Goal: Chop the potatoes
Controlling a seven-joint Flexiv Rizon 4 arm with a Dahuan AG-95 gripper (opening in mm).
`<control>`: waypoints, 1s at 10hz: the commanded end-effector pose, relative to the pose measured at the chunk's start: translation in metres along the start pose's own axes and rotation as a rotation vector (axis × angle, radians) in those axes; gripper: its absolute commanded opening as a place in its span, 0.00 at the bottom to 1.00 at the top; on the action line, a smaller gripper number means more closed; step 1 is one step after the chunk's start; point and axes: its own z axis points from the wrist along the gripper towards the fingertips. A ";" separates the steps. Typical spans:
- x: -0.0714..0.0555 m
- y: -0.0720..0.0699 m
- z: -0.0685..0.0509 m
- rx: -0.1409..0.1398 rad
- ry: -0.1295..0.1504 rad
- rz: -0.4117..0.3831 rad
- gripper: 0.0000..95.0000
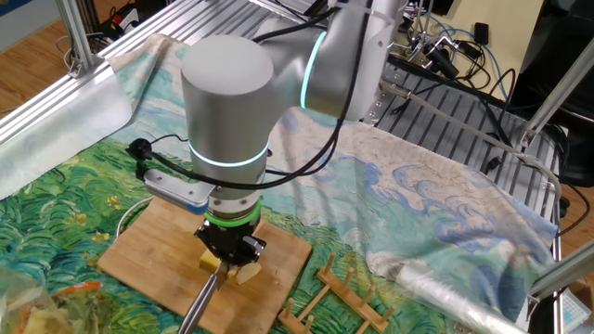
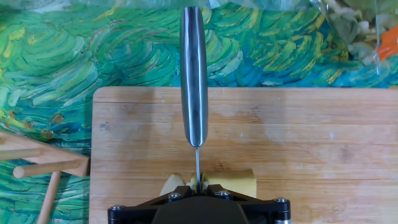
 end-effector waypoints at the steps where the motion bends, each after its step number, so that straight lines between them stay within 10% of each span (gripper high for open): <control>1: 0.000 0.000 -0.002 -0.003 0.000 0.002 0.00; 10: 0.000 0.011 -0.007 -0.001 -0.005 0.030 0.00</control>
